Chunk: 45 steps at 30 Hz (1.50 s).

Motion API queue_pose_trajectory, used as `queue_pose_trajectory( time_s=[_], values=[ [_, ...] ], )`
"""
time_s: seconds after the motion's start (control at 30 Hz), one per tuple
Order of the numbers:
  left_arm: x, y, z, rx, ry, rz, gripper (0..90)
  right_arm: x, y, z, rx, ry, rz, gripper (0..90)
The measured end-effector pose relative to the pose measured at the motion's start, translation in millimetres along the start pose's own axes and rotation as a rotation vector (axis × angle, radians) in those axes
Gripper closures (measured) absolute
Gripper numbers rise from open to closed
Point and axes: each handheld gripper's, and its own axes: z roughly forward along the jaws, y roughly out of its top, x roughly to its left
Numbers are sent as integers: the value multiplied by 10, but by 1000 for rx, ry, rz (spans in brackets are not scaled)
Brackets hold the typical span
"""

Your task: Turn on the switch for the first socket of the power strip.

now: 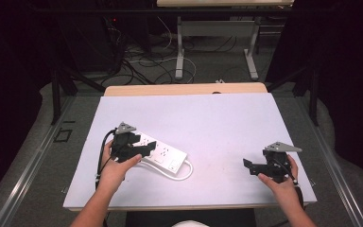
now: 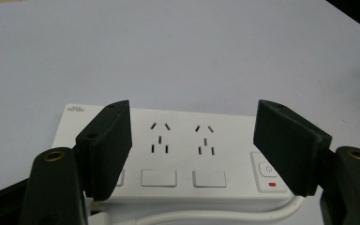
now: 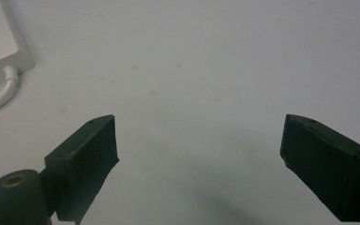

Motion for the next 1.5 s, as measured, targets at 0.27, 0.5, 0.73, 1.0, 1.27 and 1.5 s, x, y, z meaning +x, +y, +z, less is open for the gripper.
queue_pose_trajectory(
  time_s=[0.27, 0.5, 0.73, 1.0, 1.27, 1.5],
  values=[
    [126, -67, -140, -38, 5, -65, 180, 1, 0, -1, 0, 0, 1, 109],
    [219, -124, -271, -60, 35, -81, 31, -2, 0, -2, -2, 0, -3, 108],
    [346, -229, -399, -93, 53, -109, 5, 2, 1, -3, -1, -3, 6, 109],
    [532, -404, -491, -124, 63, -168, 5, -1, 1, -4, 0, -5, 8, 109],
    [652, -545, -567, -135, 115, -163, 5, 0, 1, -1, -2, -7, 8, 108],
    [738, -675, -602, -136, 146, -170, 5, 0, 0, -2, -2, -11, 14, 109]
  ],
)
